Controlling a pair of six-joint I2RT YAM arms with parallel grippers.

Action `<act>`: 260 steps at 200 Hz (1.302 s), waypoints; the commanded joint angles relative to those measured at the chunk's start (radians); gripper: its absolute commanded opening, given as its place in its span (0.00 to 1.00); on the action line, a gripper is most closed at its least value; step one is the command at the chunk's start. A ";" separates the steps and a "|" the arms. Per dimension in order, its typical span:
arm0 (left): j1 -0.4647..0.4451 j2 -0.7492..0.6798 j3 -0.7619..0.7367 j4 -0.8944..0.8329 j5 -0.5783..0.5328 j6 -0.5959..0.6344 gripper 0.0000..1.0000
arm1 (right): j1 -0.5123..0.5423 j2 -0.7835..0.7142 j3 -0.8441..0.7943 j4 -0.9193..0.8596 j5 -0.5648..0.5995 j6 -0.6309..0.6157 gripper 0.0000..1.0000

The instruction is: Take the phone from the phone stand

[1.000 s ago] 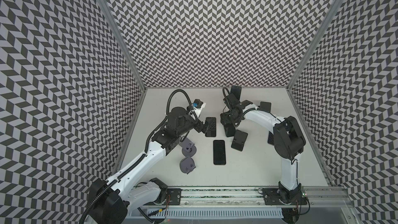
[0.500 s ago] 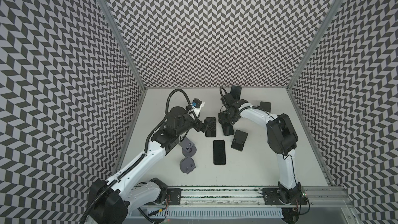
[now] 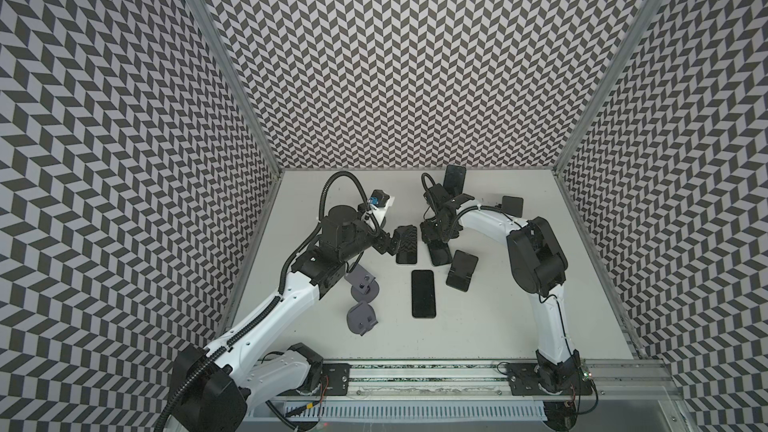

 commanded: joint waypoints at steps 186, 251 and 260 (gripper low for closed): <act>0.006 -0.011 -0.015 0.018 0.002 0.011 0.94 | 0.006 -0.015 0.052 -0.021 0.027 0.002 0.81; 0.009 -0.010 -0.004 0.018 0.001 0.012 0.94 | 0.005 -0.034 0.104 -0.053 0.039 -0.001 0.85; 0.009 -0.009 -0.001 0.019 0.000 0.014 0.94 | 0.005 -0.038 0.117 -0.061 0.043 0.000 0.86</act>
